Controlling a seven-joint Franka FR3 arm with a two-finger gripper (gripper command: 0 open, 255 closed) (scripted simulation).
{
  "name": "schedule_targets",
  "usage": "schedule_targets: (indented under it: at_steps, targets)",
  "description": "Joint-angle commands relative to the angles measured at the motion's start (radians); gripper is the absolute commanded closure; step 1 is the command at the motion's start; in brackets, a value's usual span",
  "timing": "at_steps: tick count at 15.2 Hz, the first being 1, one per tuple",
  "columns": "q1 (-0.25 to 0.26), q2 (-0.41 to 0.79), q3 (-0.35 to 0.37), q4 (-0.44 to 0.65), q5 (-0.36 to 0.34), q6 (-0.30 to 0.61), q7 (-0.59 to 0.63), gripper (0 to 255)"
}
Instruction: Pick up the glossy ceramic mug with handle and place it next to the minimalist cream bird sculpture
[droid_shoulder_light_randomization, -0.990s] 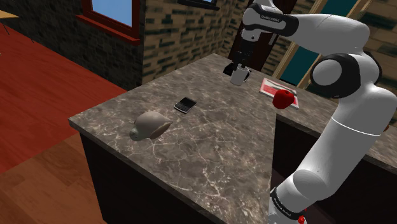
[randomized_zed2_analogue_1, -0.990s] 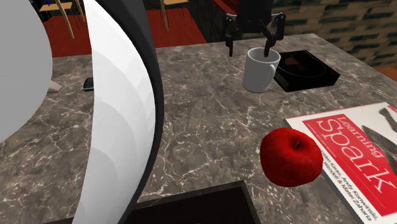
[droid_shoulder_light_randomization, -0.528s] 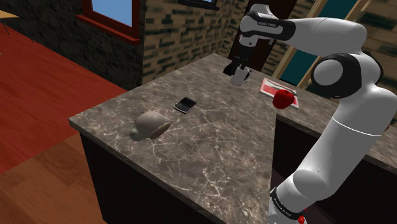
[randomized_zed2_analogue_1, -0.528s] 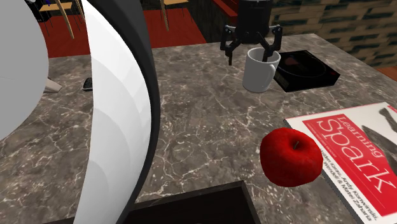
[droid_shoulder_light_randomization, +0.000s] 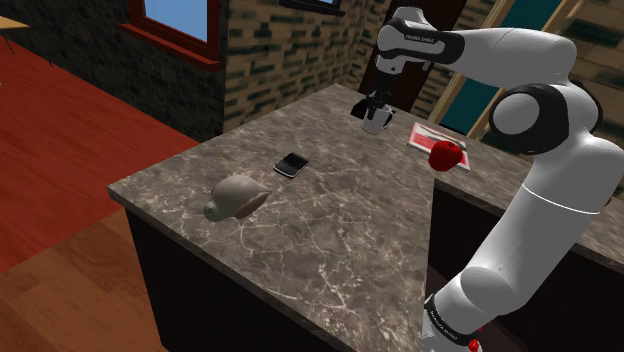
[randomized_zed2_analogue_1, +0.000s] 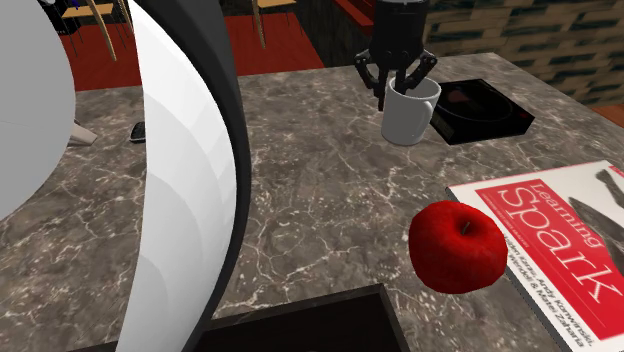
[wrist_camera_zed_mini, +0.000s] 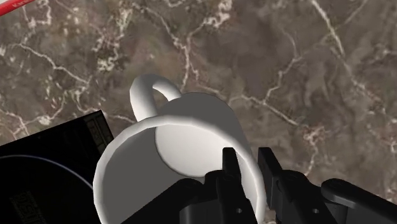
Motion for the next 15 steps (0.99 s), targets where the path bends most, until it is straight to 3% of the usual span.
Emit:
schedule_targets:
  at_steps: [1, 7, 15]
  targets:
    - [0.0, 0.0, 0.0, 0.0, 0.0, 0.0, 0.0, 255]
    - [0.0, 0.0, 0.0, 0.0, 0.0, 0.0, 0.0, 255]
    - [-0.004, 0.023, -0.001, 0.139, 0.005, -0.117, -0.008, 255]
